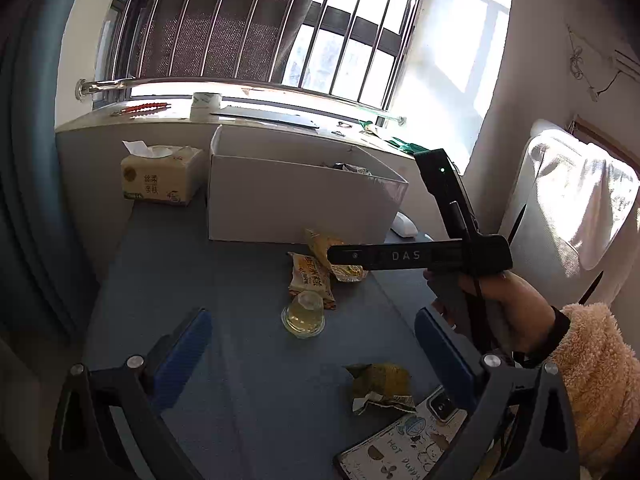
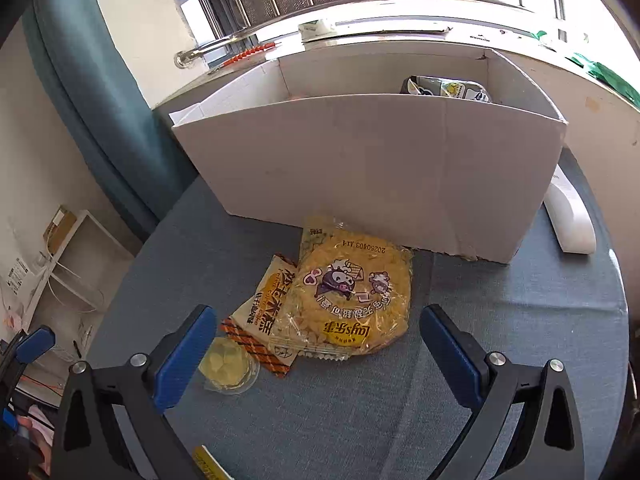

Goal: Organize snacks
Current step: 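Move both tools back from the box to the remaining snacks, then grasp the yellow round cracker bag with the right tool while the left tool grasps the jelly cup, then lower both held snacks into the white box and open both tools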

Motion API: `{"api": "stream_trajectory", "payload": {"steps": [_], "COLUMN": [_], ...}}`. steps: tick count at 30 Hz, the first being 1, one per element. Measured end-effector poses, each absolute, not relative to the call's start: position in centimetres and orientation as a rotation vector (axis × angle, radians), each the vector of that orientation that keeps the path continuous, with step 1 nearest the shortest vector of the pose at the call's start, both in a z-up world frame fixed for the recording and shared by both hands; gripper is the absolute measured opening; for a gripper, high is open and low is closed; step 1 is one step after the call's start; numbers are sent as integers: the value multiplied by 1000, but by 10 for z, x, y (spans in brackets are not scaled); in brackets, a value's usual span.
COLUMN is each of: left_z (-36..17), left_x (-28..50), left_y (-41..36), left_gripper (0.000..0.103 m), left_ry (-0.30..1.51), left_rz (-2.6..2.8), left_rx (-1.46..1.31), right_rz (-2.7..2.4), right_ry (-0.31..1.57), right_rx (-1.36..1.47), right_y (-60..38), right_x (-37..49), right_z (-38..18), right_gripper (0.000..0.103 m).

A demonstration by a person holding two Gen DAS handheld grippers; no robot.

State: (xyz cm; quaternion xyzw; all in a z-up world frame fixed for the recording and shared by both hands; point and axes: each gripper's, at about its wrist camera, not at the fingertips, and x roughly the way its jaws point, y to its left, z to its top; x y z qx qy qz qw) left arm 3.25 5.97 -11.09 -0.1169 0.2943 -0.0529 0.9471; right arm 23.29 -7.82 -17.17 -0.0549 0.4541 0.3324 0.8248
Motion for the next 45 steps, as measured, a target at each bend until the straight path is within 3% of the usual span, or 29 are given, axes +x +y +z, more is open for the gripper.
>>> {"api": "stream_trajectory", "payload": {"steps": [8,9,11,24,32,35,37,38,45], "left_z": [-117,-117,-117,-124,-162,-177,-185,-189,-182], "left_x": [33,34,35,69,127,144,152,155,143], "left_y": [64,64,63,45,31,34,37,39,47], "left_gripper": [103,103,103,103,102,89,64,40,39], "left_ry": [621,623,626,688,794,843,884,901,866], "left_rz": [-101,-101,-103,-145,-181,-166,-170,-178,-185], "left_rx": [-241,-243,-241,-161,-82,-80,-98,-115,-165], "right_rz": [676,689,705,789,822,818,813,810,804], "right_ry": [1020,1028,1030,935,853,836,834,834,866], "right_rx": [-168,-147,-110,34,138,174,197,216,272], "right_y": [-66,-68,-74,-137,-192,-203,-213,-215,-226], "right_x": [260,261,263,236,174,156,149,148,147], "right_z": [-199,-201,-201,-164,-124,-121,-122,-124,-138], "right_gripper": [102,86,79,79,79,79,79,79,79]}}
